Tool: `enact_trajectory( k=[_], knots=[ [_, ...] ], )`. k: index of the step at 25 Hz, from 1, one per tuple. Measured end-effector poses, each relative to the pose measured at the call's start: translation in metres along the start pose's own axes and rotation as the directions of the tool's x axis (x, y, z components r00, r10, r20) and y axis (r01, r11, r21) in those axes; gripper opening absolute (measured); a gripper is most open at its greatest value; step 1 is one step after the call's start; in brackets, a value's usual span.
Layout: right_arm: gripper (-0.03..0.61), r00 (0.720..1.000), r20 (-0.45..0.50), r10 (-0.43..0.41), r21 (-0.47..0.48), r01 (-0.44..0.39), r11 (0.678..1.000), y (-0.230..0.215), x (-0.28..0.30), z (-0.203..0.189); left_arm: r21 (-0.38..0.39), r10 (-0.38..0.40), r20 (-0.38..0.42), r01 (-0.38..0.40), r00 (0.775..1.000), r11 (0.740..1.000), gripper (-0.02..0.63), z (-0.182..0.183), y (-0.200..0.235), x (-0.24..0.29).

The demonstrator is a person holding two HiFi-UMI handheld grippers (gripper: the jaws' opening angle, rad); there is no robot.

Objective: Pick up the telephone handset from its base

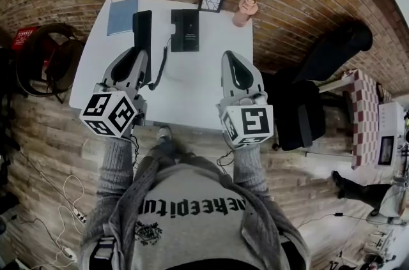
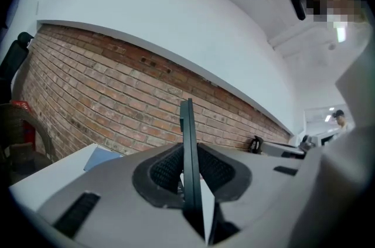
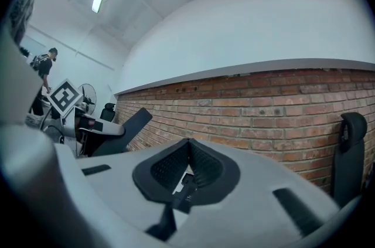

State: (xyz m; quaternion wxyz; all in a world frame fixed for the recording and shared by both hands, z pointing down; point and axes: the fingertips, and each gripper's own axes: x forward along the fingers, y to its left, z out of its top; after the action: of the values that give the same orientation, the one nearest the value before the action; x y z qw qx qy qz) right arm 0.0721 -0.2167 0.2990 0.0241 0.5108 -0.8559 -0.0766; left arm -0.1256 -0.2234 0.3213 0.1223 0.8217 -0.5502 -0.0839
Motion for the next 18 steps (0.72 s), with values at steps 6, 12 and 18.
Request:
enact_trajectory(
  k=[6,12,18],
  knots=[
    [0.003,1.0,0.015,0.012,-0.009,-0.012,1.0,0.004,-0.017,0.007,0.026,0.025,0.053,-0.027,0.998,0.999,0.071,0.009,-0.014,-0.023],
    [0.003,0.999,0.024,0.022,-0.024,-0.021,0.999,0.008,-0.034,0.015,0.051,0.039,0.086,-0.043,0.996,0.998,0.071,0.014,-0.027,-0.042],
    [0.003,0.999,0.037,0.026,-0.033,-0.025,0.999,0.009,-0.053,0.019,0.061,0.044,0.12,-0.052,0.992,0.997,0.071,0.017,-0.041,-0.057]
  ],
)
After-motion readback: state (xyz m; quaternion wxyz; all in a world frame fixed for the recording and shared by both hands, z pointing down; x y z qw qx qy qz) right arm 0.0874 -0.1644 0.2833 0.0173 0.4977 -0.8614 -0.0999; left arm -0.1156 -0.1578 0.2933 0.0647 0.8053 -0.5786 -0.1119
